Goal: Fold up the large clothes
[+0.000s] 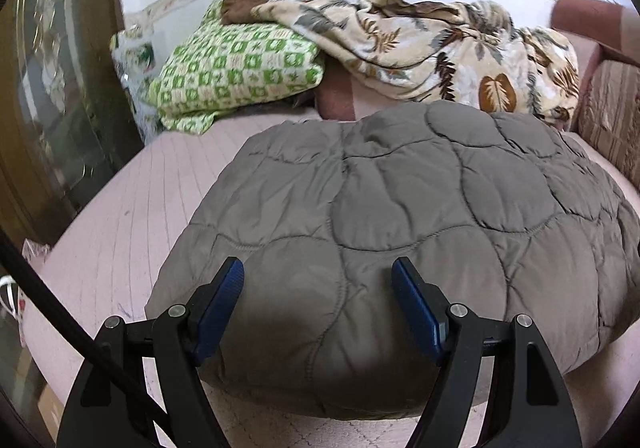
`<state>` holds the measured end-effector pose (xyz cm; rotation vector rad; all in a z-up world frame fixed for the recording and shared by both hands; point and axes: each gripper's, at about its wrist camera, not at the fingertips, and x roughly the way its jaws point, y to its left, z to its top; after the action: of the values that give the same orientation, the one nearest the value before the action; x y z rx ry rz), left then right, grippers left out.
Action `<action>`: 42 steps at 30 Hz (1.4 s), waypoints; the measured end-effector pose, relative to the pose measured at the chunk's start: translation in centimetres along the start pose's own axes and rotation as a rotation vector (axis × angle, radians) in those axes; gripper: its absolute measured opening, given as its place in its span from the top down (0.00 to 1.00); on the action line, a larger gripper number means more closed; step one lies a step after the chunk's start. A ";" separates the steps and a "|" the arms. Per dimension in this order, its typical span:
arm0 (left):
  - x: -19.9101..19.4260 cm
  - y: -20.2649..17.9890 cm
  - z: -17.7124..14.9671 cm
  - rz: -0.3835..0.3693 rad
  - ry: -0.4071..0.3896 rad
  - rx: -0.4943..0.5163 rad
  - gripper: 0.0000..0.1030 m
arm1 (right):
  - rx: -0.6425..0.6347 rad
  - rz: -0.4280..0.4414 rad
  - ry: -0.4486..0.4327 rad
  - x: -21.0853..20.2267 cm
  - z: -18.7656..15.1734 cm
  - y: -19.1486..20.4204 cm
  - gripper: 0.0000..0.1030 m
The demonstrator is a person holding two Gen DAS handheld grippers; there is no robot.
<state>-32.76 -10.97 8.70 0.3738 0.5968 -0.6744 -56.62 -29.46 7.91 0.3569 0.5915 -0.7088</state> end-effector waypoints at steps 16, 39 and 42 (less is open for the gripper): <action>-0.6 -1.0 0.0 0.000 -0.027 0.038 0.27 | -0.092 0.056 -0.015 0.0 -0.5 3.4 0.37; 0.4 -1.1 -0.5 -0.065 0.066 -0.062 0.17 | -0.083 0.090 0.097 2.1 -2.2 5.8 0.26; -2.4 -1.0 -0.7 -0.122 0.008 -0.066 0.17 | -0.076 0.073 0.004 -1.1 -2.1 5.4 0.26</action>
<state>-35.22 -10.22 9.46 0.2799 0.6518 -0.7686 -54.30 -24.05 7.50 0.3073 0.6045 -0.6138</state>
